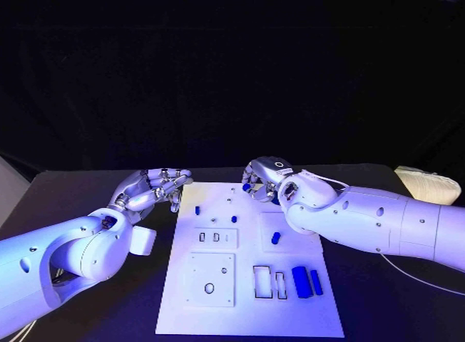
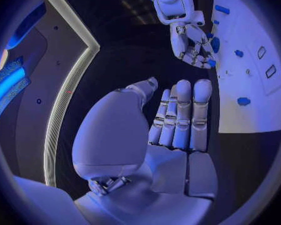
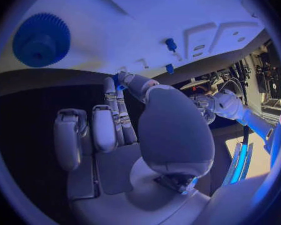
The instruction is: Assemble the parts on the task board
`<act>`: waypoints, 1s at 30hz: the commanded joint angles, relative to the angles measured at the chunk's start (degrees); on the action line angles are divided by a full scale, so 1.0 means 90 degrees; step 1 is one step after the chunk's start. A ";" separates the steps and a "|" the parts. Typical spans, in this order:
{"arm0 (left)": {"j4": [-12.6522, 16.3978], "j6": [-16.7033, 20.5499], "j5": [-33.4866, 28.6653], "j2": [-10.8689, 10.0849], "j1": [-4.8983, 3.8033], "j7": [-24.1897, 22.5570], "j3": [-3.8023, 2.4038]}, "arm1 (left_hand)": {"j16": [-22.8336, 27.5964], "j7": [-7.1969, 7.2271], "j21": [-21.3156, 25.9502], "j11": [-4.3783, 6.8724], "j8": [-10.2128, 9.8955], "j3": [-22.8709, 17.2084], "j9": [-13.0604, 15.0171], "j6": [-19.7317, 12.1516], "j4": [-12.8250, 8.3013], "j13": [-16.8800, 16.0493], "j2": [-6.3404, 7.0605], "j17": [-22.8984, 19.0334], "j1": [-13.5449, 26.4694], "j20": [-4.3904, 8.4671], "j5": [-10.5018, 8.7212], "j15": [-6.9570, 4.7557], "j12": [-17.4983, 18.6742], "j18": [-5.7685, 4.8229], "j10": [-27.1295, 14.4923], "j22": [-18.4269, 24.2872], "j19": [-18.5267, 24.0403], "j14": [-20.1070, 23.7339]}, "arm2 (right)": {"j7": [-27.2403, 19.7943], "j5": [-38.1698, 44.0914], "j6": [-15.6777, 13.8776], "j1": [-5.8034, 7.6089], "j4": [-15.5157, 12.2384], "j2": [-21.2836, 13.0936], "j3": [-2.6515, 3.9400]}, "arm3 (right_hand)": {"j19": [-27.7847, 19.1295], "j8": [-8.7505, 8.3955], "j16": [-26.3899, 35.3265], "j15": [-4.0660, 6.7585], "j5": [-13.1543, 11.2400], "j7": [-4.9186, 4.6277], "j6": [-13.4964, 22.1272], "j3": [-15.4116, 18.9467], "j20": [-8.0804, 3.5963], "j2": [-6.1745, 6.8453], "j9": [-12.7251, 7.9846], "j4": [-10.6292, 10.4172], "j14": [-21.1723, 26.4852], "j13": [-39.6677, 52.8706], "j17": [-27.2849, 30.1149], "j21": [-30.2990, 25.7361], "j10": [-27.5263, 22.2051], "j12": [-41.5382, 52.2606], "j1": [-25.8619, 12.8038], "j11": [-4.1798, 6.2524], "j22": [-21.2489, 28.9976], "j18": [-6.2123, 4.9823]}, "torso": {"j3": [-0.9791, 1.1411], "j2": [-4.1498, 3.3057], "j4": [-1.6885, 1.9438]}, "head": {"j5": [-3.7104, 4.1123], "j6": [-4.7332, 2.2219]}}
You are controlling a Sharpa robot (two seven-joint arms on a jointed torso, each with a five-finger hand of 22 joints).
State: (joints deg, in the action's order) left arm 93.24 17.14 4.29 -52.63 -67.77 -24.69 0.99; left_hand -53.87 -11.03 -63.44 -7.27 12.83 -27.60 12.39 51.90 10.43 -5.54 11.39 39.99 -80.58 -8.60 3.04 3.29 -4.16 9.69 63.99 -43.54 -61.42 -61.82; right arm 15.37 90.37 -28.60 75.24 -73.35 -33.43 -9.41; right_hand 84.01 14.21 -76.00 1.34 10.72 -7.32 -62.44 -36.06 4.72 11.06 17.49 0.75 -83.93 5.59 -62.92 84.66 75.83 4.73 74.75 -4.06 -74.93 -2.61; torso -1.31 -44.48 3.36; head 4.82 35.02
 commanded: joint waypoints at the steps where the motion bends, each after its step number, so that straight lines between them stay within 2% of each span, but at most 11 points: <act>1: 0.0017 -0.0098 -0.0027 0.0028 -0.0008 -0.0013 -0.0006 | 0.0025 0.0007 -0.0039 -0.0017 -0.0040 -0.0024 0.0010 -0.0039 -0.0029 0.0006 -0.0021 -0.0008 0.0022 -0.0001 -0.0014 -0.0012 0.0007 -0.0062 -0.0041 -0.0006 0.0044 0.0041 | 0.0133 0.0100 -0.0071 0.0000 0.0135 0.0130 0.0003 | 0.0070 0.0236 -0.0020 0.0057 -0.0017 0.0088 -0.0048 0.0028 -0.0038 -0.0113 0.0427 0.0012 -0.0143 0.0002 0.0015 0.0025 0.0194 -0.0043 0.0056 0.0182 -0.0652 0.0050 | 0.0003 -0.0011 0.0004 | -0.0009 0.0018; 13: 0.0026 -0.0109 -0.0027 0.0033 -0.0011 -0.0001 -0.0006 | 0.0025 0.0007 -0.0039 -0.0017 -0.0040 -0.0024 0.0010 -0.0039 -0.0029 0.0006 -0.0021 -0.0008 0.0022 -0.0001 -0.0014 -0.0012 0.0007 -0.0062 -0.0041 -0.0006 0.0044 0.0041 | 0.0130 0.0074 -0.0003 -0.0044 0.0379 0.0396 0.0003 | 0.0065 0.0230 -0.0021 0.0053 -0.0019 0.0082 -0.0019 0.0024 -0.0037 -0.0115 0.0441 0.0008 -0.0142 0.0001 0.0019 0.0020 0.0176 -0.0065 0.0043 0.0176 -0.0646 0.0049 | -0.0017 -0.0044 0.0051 | 0.0012 0.0037; 30: 0.0023 -0.0109 -0.0027 0.0043 -0.0014 0.0008 -0.0006 | 0.0030 0.0004 -0.0044 -0.0020 -0.0040 -0.0039 0.0015 -0.0042 -0.0054 0.0006 -0.0020 -0.0013 0.0016 -0.0003 -0.0015 -0.0010 0.0002 -0.0059 -0.0049 -0.0001 0.0062 0.0043 | 0.0106 0.0057 0.0016 -0.0087 0.0497 0.0562 0.0003 | 0.0047 0.0225 -0.0013 0.0048 -0.0017 0.0076 0.0007 0.0022 -0.0035 -0.0112 0.0453 0.0005 -0.0137 0.0000 0.0040 0.0004 0.0162 -0.0081 0.0032 0.0169 -0.0619 0.0042 | -0.0016 -0.0051 0.0041 | -0.0018 0.0062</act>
State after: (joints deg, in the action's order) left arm 93.28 17.10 4.25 -52.35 -67.81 -24.38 0.99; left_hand -53.87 -11.02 -63.63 -7.47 12.83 -27.92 12.42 51.90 10.11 -5.55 11.39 39.92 -80.58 -8.60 3.04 3.29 -4.16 9.69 63.79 -43.52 -61.42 -61.83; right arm 16.37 90.36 -28.73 74.56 -69.02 -28.47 -9.36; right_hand 84.01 14.21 -76.00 1.33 10.34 -7.09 -62.22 -35.88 4.72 11.00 17.49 0.86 -83.94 5.49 -62.61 84.65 75.86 4.14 74.83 -4.04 -74.91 -2.61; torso -1.46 -44.92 3.76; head 4.70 35.57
